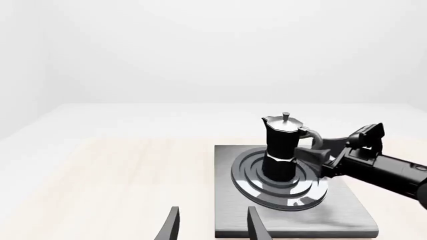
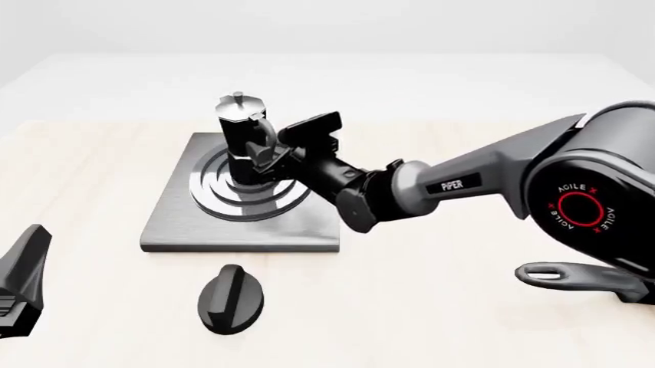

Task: Put the moka pot on the stove.

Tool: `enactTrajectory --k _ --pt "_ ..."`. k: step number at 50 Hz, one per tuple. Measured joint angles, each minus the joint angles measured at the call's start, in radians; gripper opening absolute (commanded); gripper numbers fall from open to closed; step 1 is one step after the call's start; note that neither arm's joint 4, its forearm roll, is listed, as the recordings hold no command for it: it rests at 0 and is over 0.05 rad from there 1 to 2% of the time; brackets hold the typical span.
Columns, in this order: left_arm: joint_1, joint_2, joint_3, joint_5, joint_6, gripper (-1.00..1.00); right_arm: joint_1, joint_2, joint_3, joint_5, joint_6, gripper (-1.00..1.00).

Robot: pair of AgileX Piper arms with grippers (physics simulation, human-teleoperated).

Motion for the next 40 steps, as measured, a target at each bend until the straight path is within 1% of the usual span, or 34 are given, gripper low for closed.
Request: enactTrajectory --k 21,40 --pt "0.0 0.0 0.0 0.0 0.0 1.0 -0.001 -0.051 0.051 -0.005 -0.008 1.0" --pt "0.0 0.0 0.0 0.0 0.0 1.0 -0.001 -0.112 0.121 -0.018 -0.016 1.0"
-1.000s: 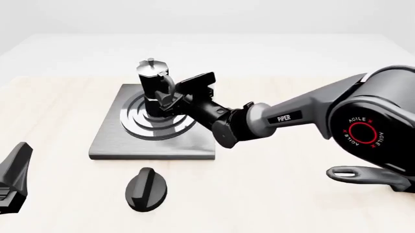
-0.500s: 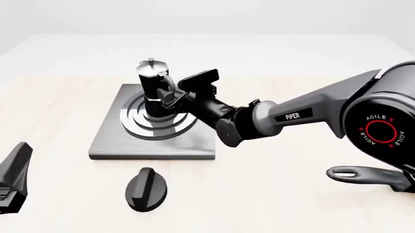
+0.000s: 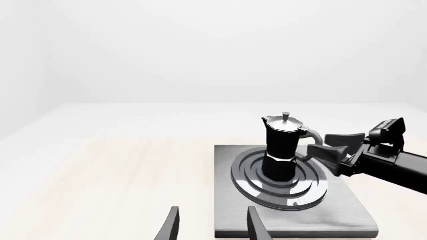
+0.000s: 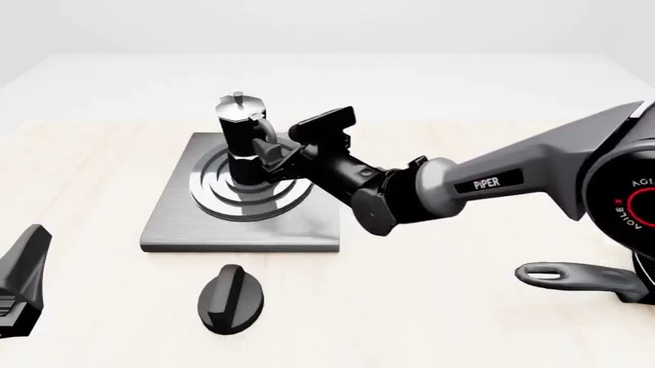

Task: Put the moka pot on the stove.

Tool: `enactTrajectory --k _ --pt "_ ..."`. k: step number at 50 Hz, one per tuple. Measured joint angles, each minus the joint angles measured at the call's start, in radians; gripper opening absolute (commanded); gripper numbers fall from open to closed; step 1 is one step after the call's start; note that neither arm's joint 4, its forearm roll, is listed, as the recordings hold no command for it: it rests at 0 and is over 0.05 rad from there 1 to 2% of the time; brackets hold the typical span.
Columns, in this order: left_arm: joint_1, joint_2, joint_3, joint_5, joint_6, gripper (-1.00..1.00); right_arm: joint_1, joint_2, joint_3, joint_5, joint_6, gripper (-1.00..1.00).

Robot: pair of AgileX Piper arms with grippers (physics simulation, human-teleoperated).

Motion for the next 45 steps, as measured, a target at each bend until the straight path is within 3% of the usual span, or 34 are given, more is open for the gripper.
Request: enactTrajectory --k 45 --pt "0.0 0.0 0.0 0.0 0.0 1.0 -0.014 -0.134 0.183 -0.064 0.001 1.0"
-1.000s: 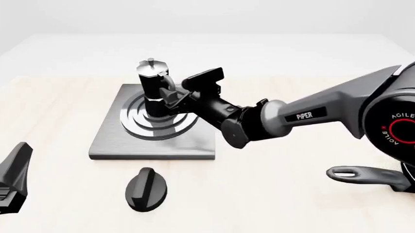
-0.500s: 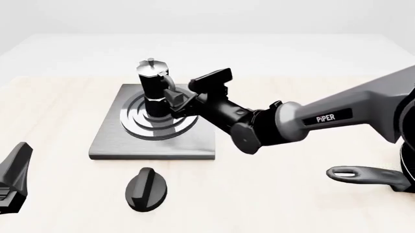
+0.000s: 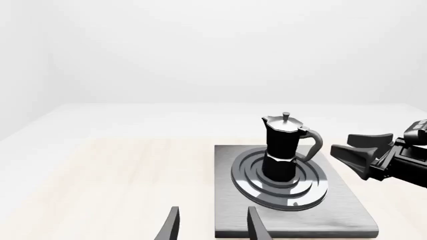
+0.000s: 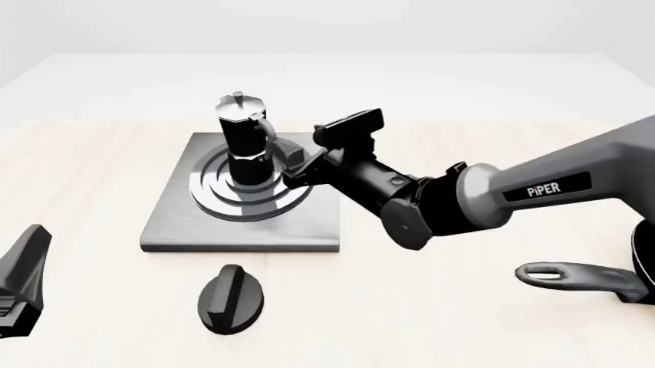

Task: Put the moka pot on the stove.

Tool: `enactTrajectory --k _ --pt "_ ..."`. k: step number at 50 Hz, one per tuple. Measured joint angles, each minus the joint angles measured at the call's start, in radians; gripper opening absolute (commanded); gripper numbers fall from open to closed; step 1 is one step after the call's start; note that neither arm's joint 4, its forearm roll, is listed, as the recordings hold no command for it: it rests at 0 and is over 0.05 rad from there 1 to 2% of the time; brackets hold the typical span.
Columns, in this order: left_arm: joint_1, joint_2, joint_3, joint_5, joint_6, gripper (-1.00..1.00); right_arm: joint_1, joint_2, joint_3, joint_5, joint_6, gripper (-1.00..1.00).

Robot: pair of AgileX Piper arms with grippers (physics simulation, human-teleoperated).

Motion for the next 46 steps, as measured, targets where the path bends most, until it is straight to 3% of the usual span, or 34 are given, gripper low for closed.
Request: enactTrajectory --k 46 --pt "0.0 0.0 0.0 0.0 0.0 1.0 -0.095 -0.044 0.089 -0.067 0.023 1.0"
